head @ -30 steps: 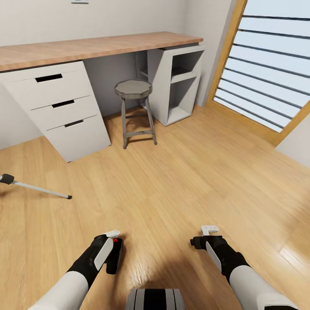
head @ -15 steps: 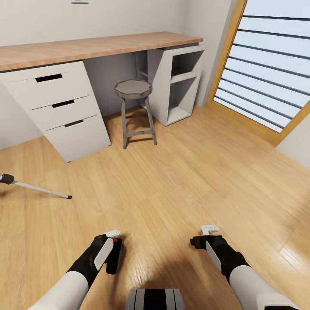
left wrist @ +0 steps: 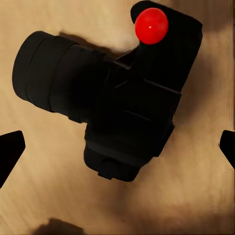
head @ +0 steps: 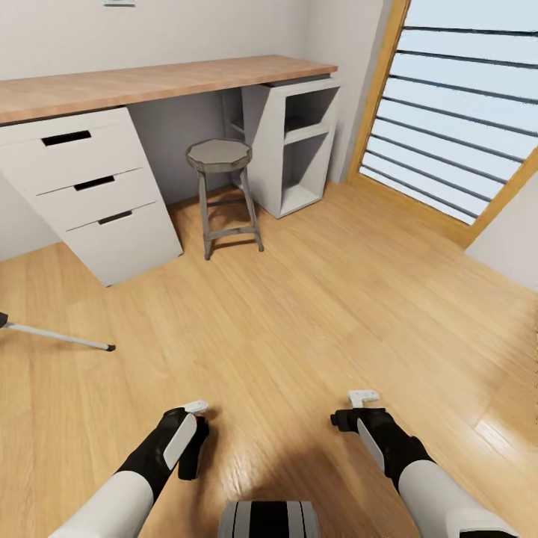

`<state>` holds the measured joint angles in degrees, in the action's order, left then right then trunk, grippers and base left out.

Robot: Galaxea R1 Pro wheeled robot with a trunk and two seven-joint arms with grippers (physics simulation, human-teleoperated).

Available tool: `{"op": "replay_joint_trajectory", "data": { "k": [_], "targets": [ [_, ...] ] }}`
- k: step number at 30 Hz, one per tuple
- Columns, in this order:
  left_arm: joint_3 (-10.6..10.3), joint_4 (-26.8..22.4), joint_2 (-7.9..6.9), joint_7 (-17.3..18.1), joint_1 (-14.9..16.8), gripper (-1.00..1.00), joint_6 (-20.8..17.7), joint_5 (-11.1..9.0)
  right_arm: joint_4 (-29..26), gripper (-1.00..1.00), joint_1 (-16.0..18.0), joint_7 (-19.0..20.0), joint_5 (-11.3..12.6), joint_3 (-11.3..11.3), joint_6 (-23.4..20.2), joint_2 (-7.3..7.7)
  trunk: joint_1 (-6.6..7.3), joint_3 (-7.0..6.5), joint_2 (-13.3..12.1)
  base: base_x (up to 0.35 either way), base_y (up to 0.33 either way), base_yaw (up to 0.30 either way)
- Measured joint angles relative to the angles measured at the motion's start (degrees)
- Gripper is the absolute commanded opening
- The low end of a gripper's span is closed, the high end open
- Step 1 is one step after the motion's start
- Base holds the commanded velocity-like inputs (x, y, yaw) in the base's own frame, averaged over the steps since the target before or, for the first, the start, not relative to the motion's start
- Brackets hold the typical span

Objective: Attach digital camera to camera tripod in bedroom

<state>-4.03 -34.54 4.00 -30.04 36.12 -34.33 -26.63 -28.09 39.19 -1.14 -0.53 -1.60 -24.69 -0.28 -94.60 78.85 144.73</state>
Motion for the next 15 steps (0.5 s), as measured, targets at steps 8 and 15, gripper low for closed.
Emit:
{"op": "replay_joint_trajectory", "data": {
  "k": [8,15],
  "targets": [
    [0.02,0.93,0.0,0.0,-0.01,1.0,0.0,0.93,0.06,1.0,0.01,-0.1,-0.02,-0.06,-0.01,-0.13,0.0,0.0,0.0,0.0,0.0,-0.046],
    [0.02,1.17,0.0,0.0,-0.01,1.0,0.0,1.76,0.07,1.0,0.01,-0.07,-0.03,-0.05,0.05,-0.17,0.0,0.0,0.0,0.0,0.0,-0.008]
  ]
}}
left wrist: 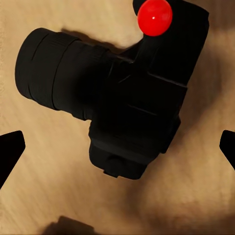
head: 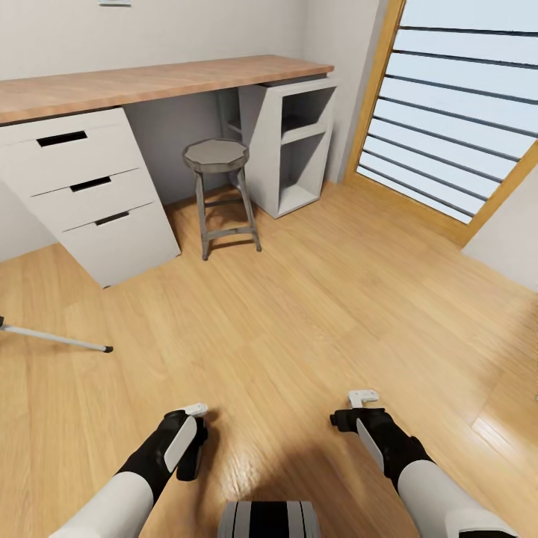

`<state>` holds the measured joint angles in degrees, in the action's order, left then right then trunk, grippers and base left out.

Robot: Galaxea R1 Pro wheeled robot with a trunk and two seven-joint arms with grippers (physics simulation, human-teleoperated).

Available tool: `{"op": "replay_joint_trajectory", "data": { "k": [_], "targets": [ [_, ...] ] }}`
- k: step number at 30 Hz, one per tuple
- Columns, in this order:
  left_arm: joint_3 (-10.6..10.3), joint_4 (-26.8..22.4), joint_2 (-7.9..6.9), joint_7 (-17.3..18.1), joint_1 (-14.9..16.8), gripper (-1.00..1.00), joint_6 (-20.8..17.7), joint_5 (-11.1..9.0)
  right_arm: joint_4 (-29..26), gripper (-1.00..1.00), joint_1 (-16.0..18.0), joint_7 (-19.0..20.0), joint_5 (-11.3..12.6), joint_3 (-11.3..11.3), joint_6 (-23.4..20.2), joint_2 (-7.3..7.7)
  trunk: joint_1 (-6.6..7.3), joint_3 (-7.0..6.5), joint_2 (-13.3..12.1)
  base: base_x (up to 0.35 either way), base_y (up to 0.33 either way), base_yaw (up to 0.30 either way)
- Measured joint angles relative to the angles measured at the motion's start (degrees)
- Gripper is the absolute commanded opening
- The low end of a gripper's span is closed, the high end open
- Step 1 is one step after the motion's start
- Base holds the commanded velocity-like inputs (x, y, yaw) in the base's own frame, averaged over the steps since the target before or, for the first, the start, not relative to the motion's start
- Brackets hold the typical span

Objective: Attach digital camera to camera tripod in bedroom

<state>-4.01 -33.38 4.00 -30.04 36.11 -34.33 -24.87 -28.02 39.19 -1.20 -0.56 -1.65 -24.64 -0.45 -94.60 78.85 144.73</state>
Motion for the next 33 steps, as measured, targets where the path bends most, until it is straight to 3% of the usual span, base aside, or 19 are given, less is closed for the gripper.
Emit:
{"op": "replay_joint_trajectory", "data": {
  "k": [33],
  "targets": [
    [0.0,0.14,-0.09,0.07,0.0,1.0,0.09,0.64,0.03,1.0,0.0,-0.08,0.11,0.18,0.08,0.08,0.0,0.0,0.0,0.0,0.0,0.0]
  ]
}}
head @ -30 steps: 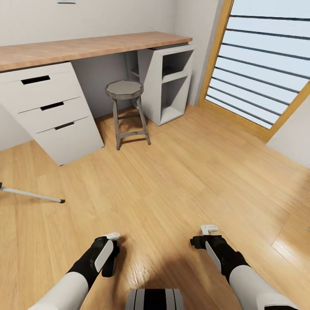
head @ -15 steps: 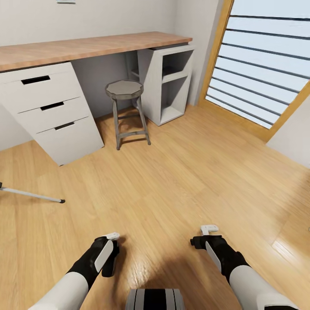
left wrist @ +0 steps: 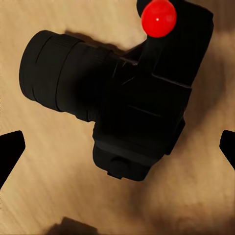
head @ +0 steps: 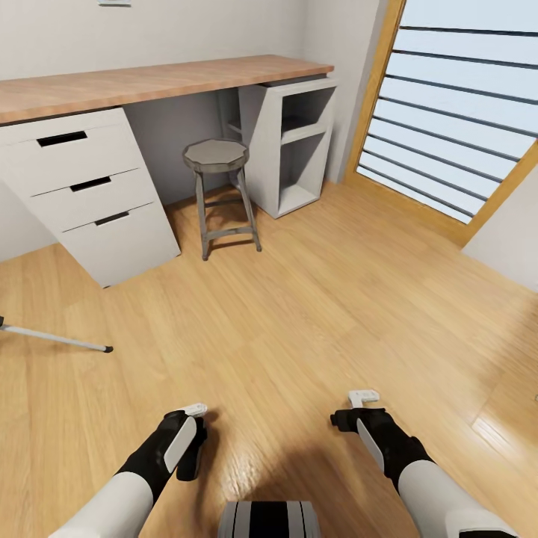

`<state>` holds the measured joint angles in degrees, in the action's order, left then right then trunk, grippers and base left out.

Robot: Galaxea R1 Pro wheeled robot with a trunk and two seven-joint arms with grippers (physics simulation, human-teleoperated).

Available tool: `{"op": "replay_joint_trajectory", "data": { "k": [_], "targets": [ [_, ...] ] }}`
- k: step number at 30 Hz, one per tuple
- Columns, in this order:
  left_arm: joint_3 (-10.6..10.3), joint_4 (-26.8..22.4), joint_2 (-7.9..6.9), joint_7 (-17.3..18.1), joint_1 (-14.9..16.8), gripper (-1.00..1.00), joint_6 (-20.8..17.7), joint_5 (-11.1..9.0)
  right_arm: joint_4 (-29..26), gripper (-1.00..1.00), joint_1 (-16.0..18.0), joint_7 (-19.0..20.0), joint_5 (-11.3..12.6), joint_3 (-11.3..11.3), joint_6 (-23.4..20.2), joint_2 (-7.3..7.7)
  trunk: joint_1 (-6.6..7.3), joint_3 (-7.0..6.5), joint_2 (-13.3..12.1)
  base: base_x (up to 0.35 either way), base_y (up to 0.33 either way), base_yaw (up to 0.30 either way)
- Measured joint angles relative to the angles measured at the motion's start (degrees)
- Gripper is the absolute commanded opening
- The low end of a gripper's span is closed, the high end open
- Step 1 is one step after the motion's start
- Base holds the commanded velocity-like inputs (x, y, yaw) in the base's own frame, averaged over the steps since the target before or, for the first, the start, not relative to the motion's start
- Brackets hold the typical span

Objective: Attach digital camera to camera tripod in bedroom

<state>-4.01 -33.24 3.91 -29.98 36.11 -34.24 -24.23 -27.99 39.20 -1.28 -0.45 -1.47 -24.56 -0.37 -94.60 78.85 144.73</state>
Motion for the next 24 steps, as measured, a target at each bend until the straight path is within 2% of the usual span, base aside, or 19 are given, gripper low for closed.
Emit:
{"op": "replay_joint_trajectory", "data": {
  "k": [12,13,21,24],
  "targets": [
    [0.02,0.72,0.3,0.31,0.0,1.0,0.17,2.66,0.03,1.0,0.0,-0.03,0.03,0.02,0.03,0.01,0.0,0.0,0.0,0.0,0.0,0.0],
    [0.04,1.93,0.32,0.52,0.0,1.0,0.56,3.59,0.05,1.0,0.0,-0.06,-0.05,0.0,0.03,0.01,0.0,0.0,0.0,0.0,0.0,0.0],
    [0.08,3.91,0.32,1.41,0.0,1.0,0.87,5.91,0.05,1.0,0.0,-0.07,-0.09,0.03,0.03,0.01,0.0,0.0,0.0,0.0,0.0,0.0],
    [0.09,4.57,0.3,1.98,0.0,1.0,0.96,7.52,0.05,1.0,0.0,-0.07,-0.1,0.04,0.03,0.01,0.0,0.0,0.0,0.0,0.0,0.0]
  ]
}}
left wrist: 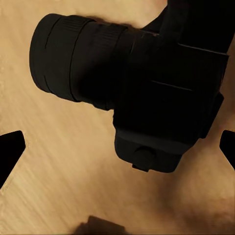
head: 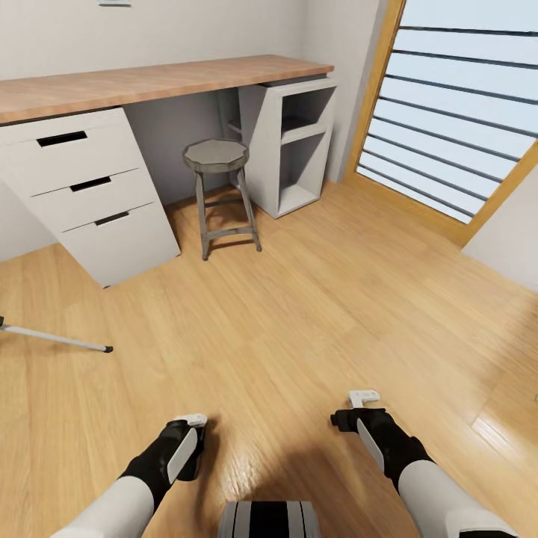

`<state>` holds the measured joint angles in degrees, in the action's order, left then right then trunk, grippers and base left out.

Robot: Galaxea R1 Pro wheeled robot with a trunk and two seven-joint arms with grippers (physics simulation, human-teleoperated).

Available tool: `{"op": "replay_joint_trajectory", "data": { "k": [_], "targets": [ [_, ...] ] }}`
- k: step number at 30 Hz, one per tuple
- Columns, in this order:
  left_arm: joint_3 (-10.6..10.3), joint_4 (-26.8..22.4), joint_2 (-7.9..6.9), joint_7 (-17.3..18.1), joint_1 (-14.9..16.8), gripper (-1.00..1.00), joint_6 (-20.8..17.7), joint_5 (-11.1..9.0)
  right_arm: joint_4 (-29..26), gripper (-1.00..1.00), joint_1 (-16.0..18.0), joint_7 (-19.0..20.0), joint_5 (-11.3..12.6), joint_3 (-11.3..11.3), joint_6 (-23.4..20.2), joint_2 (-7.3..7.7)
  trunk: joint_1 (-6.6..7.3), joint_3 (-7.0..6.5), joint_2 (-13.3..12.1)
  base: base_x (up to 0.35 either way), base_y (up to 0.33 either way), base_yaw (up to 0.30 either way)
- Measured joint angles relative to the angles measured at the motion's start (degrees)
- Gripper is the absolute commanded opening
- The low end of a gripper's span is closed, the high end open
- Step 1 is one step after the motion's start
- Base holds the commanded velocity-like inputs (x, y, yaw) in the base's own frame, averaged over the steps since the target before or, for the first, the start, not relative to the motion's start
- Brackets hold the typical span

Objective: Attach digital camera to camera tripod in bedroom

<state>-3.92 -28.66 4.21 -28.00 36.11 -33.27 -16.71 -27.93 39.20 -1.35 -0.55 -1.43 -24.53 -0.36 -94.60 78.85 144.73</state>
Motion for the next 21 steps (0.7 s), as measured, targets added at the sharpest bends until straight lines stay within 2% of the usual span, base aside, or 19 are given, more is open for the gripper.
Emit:
{"op": "replay_joint_trajectory", "data": {
  "k": [6,21],
  "targets": [
    [0.01,0.23,0.1,0.18,0.0,1.0,0.02,0.73,0.0,1.0,0.0,0.0,-0.01,0.0,0.03,0.05,0.0,0.0,0.0,0.0,0.0,0.0],
    [-0.04,0.27,0.7,0.2,0.0,1.0,0.28,0.8,0.0,1.0,0.0,0.0,0.06,0.05,0.08,0.22,0.0,0.0,0.0,0.0,0.0,0.0]
  ]
}}
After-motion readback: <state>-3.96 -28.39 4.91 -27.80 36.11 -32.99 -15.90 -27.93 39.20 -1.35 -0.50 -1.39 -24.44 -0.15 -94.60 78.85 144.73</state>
